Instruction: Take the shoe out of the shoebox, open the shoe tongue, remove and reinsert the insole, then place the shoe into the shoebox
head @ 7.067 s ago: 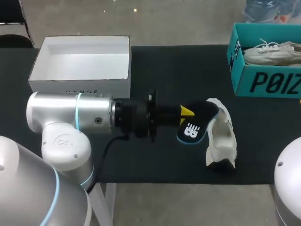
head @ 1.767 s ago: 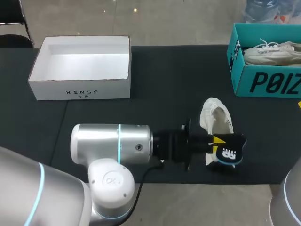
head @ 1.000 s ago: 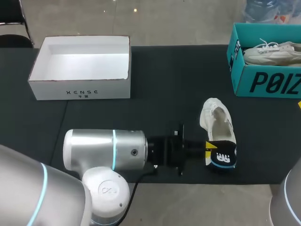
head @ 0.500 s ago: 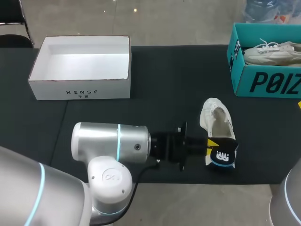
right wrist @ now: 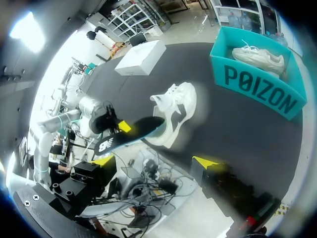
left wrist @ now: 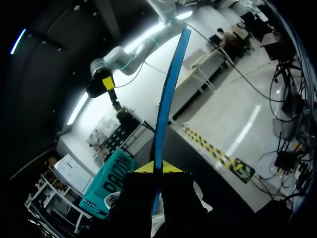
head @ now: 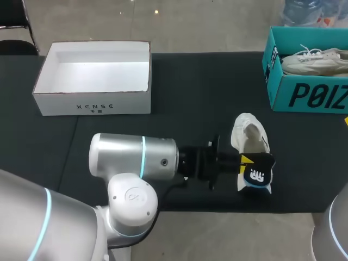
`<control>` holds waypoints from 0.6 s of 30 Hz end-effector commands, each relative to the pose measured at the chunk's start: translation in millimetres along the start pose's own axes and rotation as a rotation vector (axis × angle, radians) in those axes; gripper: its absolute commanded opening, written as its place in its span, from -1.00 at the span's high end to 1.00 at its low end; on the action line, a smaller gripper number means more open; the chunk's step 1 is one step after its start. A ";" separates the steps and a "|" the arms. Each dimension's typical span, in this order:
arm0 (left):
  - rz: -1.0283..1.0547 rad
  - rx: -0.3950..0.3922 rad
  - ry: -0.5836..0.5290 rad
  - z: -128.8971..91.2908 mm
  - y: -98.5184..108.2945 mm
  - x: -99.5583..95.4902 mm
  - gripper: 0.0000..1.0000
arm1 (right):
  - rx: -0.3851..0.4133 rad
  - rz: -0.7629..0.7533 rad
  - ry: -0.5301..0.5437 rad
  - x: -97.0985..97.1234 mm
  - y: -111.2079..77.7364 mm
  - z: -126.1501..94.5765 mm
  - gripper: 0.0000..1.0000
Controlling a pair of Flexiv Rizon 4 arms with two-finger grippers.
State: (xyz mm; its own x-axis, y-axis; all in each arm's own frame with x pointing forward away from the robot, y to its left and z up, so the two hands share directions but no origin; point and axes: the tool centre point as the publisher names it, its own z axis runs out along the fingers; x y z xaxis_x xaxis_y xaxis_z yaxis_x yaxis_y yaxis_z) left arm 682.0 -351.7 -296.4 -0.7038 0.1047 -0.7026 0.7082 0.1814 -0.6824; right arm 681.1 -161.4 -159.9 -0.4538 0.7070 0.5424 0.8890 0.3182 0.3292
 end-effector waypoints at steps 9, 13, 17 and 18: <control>0.028 0.013 0.048 15.4 7.8 1.2 1.00 | 0.001 0.001 -0.001 0.0 -0.4 0.0 -1.00; 0.033 -0.001 0.061 16.3 15.7 2.7 1.00 | 0.001 0.001 -0.001 0.0 -0.4 0.0 -1.00; 0.048 -0.011 0.063 20.1 24.8 -0.6 1.00 | 0.001 0.001 -0.001 0.0 -0.4 0.0 -1.00; 0.051 -0.013 0.064 20.6 26.2 -1.2 1.00 | 0.001 0.001 -0.001 0.0 -0.4 0.0 -1.00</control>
State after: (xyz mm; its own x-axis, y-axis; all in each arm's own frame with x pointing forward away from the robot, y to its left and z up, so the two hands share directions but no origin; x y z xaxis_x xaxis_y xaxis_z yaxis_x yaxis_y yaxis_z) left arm 696.6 -362.6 -316.5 -0.6692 0.1661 -0.7243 0.7426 0.1843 -0.6438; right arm 681.1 -161.4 -159.8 -0.4538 0.7071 0.5423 0.8891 0.3182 0.3292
